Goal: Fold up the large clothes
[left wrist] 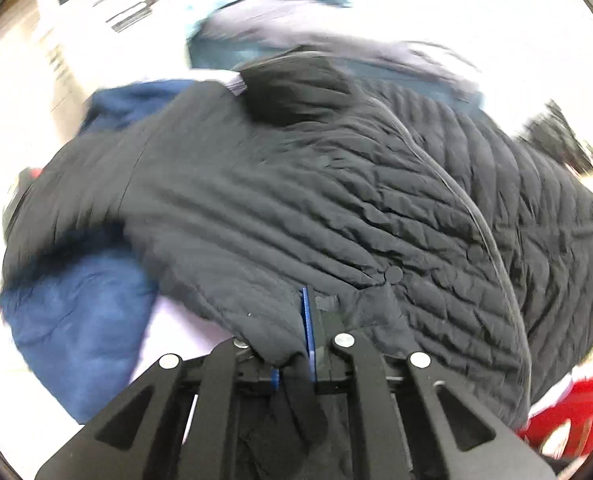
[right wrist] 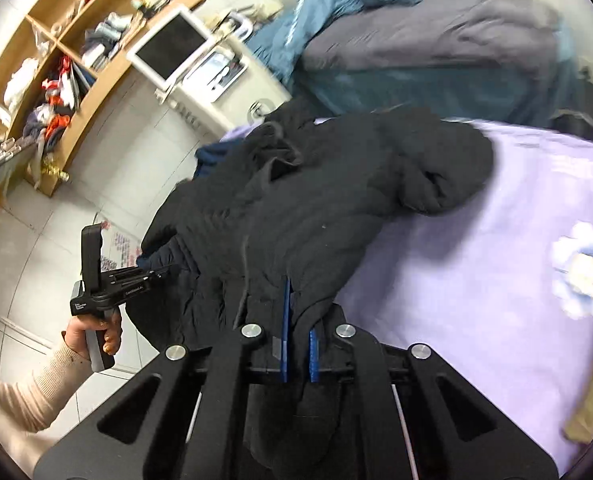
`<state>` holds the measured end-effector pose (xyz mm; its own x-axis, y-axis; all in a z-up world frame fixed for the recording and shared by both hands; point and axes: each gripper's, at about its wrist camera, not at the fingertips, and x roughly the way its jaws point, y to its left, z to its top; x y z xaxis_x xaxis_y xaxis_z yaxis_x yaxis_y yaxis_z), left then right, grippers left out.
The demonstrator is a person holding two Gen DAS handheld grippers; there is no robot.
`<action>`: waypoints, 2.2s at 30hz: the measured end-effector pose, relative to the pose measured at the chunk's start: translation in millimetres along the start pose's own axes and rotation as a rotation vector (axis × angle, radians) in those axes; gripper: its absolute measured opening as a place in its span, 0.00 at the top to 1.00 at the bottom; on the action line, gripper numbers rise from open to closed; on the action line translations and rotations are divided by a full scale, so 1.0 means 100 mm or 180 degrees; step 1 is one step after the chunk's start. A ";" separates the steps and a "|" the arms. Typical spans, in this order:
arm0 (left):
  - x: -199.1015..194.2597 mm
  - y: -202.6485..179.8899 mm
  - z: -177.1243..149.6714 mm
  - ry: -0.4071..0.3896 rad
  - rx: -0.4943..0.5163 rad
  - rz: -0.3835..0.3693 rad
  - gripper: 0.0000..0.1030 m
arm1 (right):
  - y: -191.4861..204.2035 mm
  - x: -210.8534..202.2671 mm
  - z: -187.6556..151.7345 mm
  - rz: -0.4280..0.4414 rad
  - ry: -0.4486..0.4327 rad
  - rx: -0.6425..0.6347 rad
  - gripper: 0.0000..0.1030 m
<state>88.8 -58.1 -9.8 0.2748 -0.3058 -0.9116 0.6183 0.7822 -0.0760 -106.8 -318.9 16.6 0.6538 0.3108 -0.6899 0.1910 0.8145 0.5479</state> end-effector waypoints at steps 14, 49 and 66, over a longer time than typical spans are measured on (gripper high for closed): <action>0.93 -0.59 -1.57 0.1256 -0.0353 0.0057 0.40 | -1.54 -0.40 -1.90 -0.1644 0.0814 0.1218 0.42; 0.43 -1.27 -0.41 0.0218 -0.0176 0.0376 0.19 | -2.50 -1.57 1.21 -0.2055 -0.1041 0.0268 0.93; 1.15 -1.41 -0.47 0.0485 -0.0162 0.0381 0.19 | -2.99 -2.75 -0.77 -0.2039 -0.1509 0.2189 0.29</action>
<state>-1.4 -178.4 -122.7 0.2271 -0.1262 -0.9657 0.5489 0.8356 0.0199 -399.6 -610.5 5.8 0.4749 -0.4242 -0.7711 0.8795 0.2592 0.3991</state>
